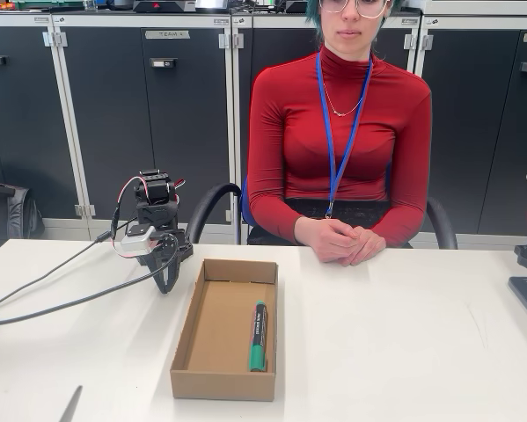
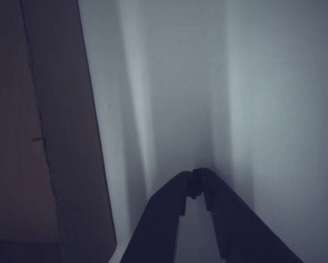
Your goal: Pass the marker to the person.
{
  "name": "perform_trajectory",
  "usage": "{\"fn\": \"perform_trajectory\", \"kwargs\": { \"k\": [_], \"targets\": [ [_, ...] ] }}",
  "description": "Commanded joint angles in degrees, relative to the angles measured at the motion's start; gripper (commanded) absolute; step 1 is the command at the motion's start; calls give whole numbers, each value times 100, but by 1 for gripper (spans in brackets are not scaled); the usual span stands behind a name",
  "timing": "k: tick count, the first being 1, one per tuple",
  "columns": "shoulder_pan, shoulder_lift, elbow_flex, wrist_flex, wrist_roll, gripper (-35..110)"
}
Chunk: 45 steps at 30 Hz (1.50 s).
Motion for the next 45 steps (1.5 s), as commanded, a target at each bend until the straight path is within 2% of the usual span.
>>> {"fn": "perform_trajectory", "kwargs": {
  "k": [1,17,22,33,41,45],
  "targets": [
    [114,88,97,-26,-492,-5],
    [123,88,97,-26,-475,-5],
    [229,88,-114,-369,35,-5],
    [299,-114,-2268,-1195,1178,-5],
    [220,-1608,-3981,-2417,1846,-5],
    [-158,-2646,-4948,-2672,1907,-5]
  ]
}}
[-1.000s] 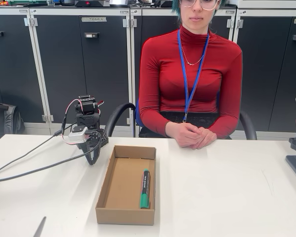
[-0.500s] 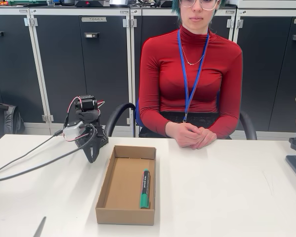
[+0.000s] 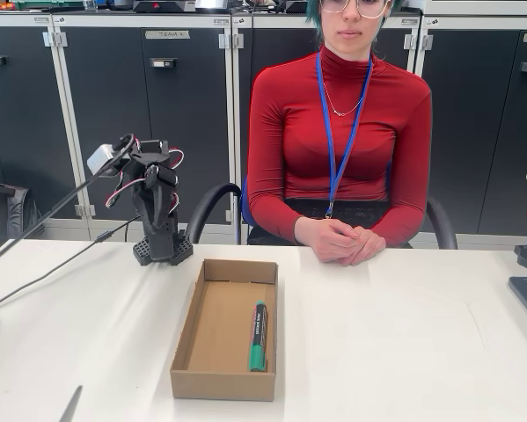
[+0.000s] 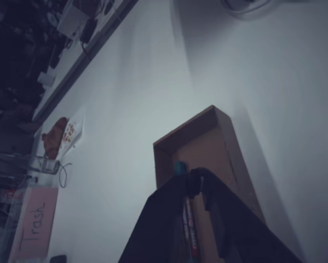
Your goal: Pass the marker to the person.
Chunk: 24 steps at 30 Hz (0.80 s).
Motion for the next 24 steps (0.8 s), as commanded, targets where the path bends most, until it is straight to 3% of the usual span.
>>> {"fn": "perform_trajectory", "kwargs": {
  "k": [1,11,24],
  "targets": [
    [-457,-835,-1187,-404,35,-5],
    [-1951,-3340,-3489,-35,-308,-5],
    [-2962,-5019,-4878,158,-1494,-5]
  ]
}}
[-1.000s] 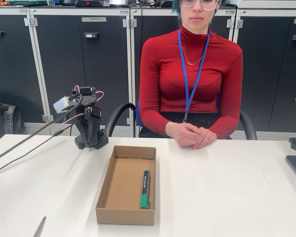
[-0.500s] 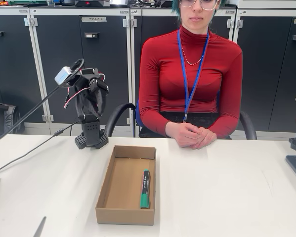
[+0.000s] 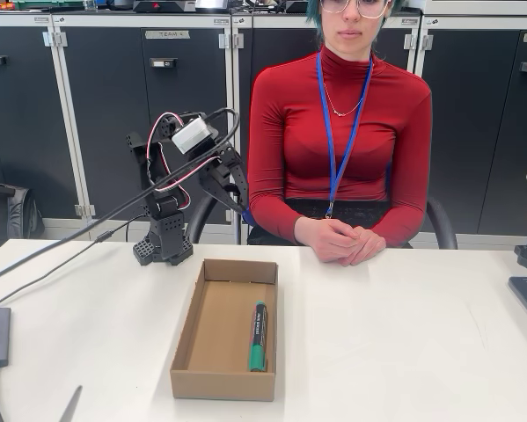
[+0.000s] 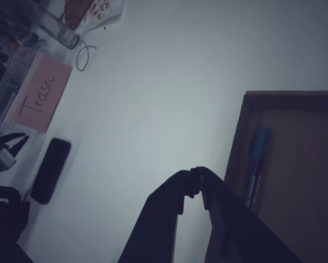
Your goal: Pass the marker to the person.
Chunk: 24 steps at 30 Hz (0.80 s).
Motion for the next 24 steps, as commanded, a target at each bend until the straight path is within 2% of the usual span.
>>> {"fn": "perform_trajectory", "kwargs": {
  "k": [1,4,12,24],
  "targets": [
    [-360,-334,-835,-123,-387,-5],
    [-387,-905,-1450,9,-624,-5],
    [-193,-2399,-3006,1160,-721,-5],
    [-264,-2619,-2821,2979,26,-5]
  ]
}}
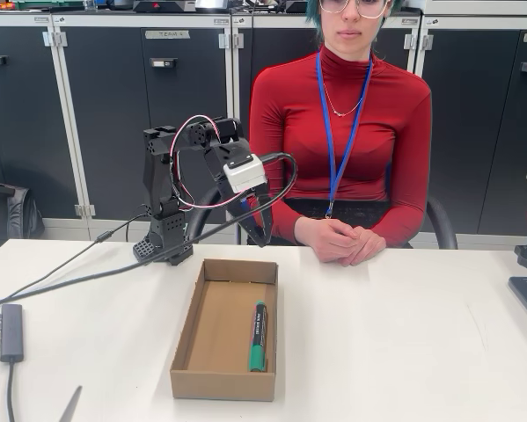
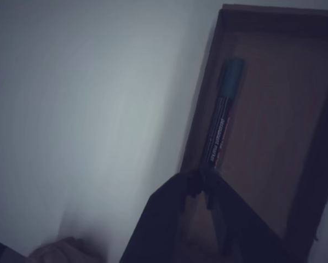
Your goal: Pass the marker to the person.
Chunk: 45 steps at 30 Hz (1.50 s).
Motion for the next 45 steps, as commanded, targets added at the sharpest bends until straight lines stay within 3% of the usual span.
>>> {"fn": "perform_trajectory", "kwargs": {
  "k": [1,13,24,45],
  "targets": [
    [-114,88,26,237,220,-5],
    [97,44,765,-325,237,-2],
    [413,-264,870,-501,308,13],
    [176,-369,1380,-475,229,13]
  ]
}}
